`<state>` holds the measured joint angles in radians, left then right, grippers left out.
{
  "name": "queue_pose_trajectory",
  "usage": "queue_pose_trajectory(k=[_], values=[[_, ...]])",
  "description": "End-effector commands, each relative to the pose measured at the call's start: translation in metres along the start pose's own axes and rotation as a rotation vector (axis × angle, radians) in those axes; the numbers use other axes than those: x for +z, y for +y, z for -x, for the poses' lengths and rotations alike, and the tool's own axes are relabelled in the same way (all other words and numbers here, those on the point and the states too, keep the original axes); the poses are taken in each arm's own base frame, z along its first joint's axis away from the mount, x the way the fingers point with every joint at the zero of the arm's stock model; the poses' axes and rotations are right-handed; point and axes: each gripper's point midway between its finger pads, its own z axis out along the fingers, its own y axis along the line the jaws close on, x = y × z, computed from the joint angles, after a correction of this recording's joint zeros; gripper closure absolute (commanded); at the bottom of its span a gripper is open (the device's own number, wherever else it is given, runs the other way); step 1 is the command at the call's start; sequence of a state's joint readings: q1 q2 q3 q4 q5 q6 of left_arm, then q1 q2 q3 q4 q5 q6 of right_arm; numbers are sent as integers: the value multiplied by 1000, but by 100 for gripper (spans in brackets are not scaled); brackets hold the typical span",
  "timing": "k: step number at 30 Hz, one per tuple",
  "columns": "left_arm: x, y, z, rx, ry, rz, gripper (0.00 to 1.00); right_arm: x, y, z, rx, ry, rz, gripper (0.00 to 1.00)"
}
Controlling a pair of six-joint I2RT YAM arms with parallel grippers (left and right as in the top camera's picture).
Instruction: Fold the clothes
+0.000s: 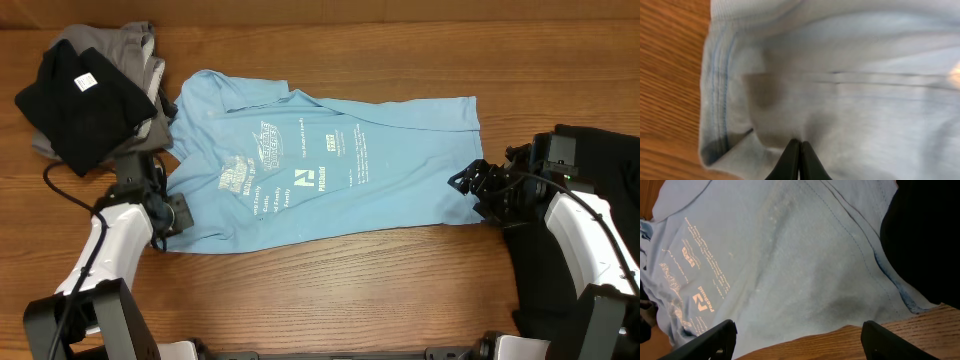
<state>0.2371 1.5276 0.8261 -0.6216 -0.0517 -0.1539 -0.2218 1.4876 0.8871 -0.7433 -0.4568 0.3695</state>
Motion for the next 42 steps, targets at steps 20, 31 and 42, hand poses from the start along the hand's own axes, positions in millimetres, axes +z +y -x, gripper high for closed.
queue_pose_trajectory(k=[20,31,42], values=[[-91,-73,105,123,-283,-388,96,-4,10,9,-28,-32,26,16],[-102,-101,120,207,-382,-420,96,-4,11,12,-33,-41,31,16],[-89,-93,124,212,-392,-265,37,-4,16,9,-33,-25,60,16]])
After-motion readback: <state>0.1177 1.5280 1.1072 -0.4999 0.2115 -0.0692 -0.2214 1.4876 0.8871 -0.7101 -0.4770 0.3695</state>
